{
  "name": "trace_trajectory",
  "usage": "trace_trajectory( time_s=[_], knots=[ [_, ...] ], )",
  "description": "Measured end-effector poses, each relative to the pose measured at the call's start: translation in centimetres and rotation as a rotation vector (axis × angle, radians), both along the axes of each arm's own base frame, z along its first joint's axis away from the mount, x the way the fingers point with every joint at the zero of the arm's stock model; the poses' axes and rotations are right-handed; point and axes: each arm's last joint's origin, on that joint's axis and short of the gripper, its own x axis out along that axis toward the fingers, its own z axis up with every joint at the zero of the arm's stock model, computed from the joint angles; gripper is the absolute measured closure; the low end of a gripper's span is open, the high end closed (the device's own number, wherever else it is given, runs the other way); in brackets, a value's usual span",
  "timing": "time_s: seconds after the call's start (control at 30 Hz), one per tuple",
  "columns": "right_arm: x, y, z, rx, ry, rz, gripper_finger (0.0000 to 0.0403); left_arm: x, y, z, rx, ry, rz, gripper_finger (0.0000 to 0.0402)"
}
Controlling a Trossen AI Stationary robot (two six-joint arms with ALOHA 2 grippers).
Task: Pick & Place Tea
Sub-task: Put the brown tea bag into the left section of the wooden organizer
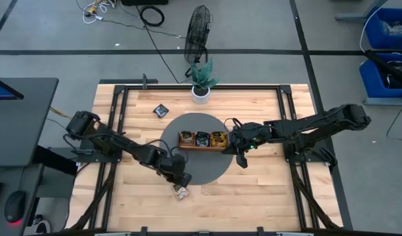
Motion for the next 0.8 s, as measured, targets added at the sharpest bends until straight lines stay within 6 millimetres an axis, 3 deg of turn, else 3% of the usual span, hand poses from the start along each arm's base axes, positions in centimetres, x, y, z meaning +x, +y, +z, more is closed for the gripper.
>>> trace_trajectory(
  time_s=[0.2, 0.37, 0.6, 0.8],
  knots=[
    [0.0, 0.0, -0.1, -0.004, 0.007, 0.002, 0.0394, 0.7, -2.4, 2.6, -0.044, -0.081, -0.065, 0.0395],
    [-0.1, 0.0, -0.1, -0.008, 0.011, 0.004, 0.0394, -0.5, -3.7, 1.6, 0.037, -0.017, -0.117, 0.0376],
    [-0.1, 0.0, -0.1, -0.004, 0.016, 0.016, 0.0394, -2.9, -4.2, 0.4, 0.024, 0.229, 0.011, 0.0265],
    [-0.1, 0.1, -0.2, -0.004, 0.019, 0.038, 0.0394, -3.5, -5.0, -0.8, -0.083, 0.191, 0.202, 0.0165]
  ],
)
